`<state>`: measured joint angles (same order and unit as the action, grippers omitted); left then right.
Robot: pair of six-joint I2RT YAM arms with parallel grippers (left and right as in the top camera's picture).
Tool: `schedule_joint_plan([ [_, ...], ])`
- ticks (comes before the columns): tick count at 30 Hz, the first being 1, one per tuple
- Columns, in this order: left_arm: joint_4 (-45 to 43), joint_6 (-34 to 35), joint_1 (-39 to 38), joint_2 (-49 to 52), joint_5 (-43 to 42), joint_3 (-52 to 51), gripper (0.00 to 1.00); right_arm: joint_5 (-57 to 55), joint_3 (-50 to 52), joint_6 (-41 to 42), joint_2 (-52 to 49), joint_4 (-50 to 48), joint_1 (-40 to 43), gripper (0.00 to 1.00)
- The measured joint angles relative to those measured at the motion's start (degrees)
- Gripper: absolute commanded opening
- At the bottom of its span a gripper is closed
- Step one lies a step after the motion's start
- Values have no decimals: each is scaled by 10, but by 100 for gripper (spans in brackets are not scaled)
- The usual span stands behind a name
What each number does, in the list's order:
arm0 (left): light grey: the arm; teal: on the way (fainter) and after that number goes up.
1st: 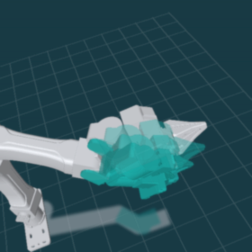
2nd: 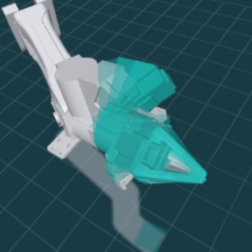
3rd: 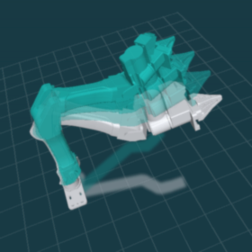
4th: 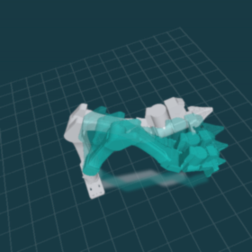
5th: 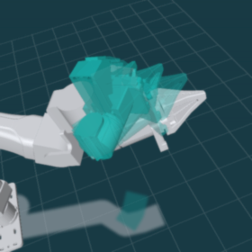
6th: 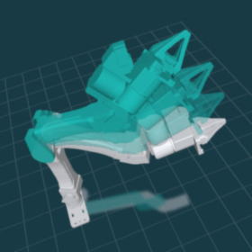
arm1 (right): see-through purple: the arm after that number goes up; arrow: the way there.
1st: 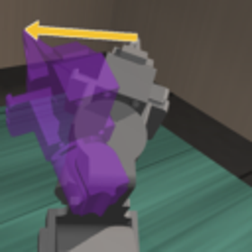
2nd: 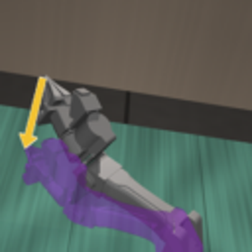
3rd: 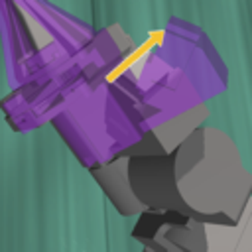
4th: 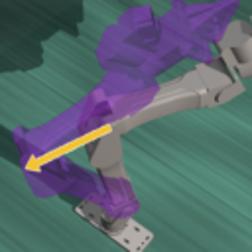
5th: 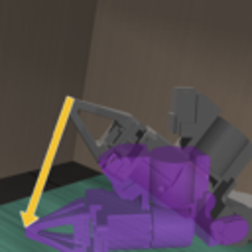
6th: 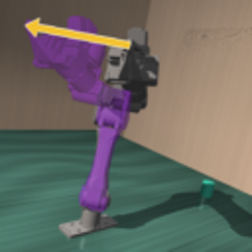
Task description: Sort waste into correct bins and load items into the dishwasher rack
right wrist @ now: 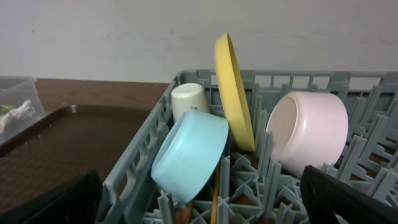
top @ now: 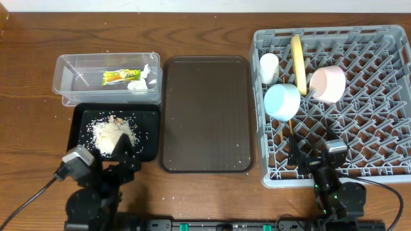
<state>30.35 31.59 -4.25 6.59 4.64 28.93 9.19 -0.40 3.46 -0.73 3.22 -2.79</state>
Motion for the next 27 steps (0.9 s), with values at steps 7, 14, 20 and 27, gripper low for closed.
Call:
schedule_joint_plan([
  [7,-268,3,-2,-23,-17,-177,95,0,0,0,0,0,0,99],
  [14,-323,3,-23,-30,-26,-263,95,0,0,0,0,0,0,99],
  [20,-325,-1,-24,-49,-28,-279,95,0,0,0,0,0,0,99],
  [27,-291,-38,-26,-60,-35,-279,95,0,0,0,0,0,0,99],
])
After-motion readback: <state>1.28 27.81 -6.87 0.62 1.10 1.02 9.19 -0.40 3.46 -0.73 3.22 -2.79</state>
